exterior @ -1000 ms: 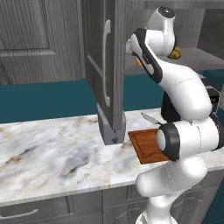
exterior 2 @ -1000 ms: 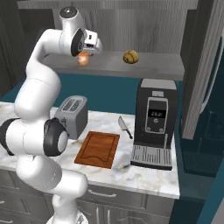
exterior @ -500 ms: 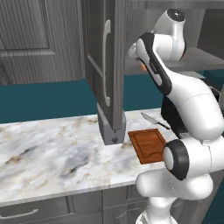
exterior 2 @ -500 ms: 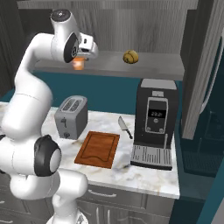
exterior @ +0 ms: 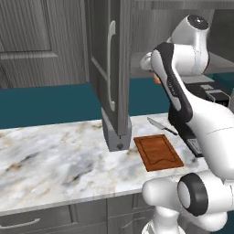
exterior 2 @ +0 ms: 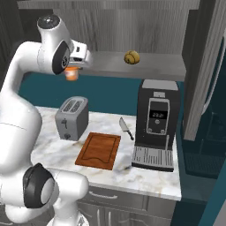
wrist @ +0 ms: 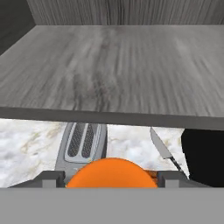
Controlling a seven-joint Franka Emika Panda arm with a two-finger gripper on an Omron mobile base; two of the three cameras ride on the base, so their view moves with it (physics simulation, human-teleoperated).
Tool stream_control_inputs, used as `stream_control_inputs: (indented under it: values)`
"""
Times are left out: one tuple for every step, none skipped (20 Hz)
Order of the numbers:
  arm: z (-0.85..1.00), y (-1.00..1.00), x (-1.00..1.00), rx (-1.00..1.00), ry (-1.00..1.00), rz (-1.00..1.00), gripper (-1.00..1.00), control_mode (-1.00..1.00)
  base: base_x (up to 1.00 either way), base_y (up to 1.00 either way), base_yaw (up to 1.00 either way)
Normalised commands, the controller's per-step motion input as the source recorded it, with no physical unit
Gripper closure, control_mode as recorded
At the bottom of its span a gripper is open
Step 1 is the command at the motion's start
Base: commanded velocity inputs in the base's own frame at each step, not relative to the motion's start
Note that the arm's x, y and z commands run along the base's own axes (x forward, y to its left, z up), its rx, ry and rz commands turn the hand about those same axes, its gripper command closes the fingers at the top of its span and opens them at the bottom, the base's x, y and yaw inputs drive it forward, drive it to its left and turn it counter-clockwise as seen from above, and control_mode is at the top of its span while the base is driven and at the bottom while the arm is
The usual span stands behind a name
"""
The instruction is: Pick the bread, place it on the cutting board, pick the jam, place it on the counter, and close the cabinet.
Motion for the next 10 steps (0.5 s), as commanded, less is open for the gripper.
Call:
stream_control_inputs:
  values:
    - [-0.32, 0.08, -0.75, 0.00, 0.00, 0.00, 1.00, -1.00, 0.00, 0.00, 0.00]
    - [-0.34, 0.10, -0.74, 0.00, 0.00, 0.00, 1.00, -1.00, 0.00, 0.00, 0.00]
    - [-0.36, 0.10, -0.76, 0.00, 0.00, 0.00, 1.00, -1.00, 0.00, 0.00, 0.00]
    - [-0.36, 0.13, -0.73, 0.00, 0.00, 0.00, 1.00, -1.00, 0.00, 0.00, 0.00]
    - [-0.36, 0.16, -0.72, 0.00, 0.00, 0.00, 1.00, -1.00, 0.00, 0.00, 0.00]
    - [-0.34, 0.19, -0.69, 0.00, 0.00, 0.00, 1.00, -1.00, 0.00, 0.00, 0.00]
    - [-0.34, 0.21, -0.69, -0.01, 0.00, 0.00, 1.00, -1.00, 0.00, 0.00, 0.00]
    - [-0.36, 0.24, -0.67, -0.01, 0.00, 0.00, 1.00, -1.00, 0.00, 0.00, 0.00]
    - [-0.36, 0.26, -0.61, -0.01, 0.01, 0.00, 1.00, -1.00, 0.00, 0.00, 0.00]
    - [-0.36, 0.24, -0.56, -0.01, 0.01, 0.00, 1.00, -1.00, 0.00, 0.00, 0.00]
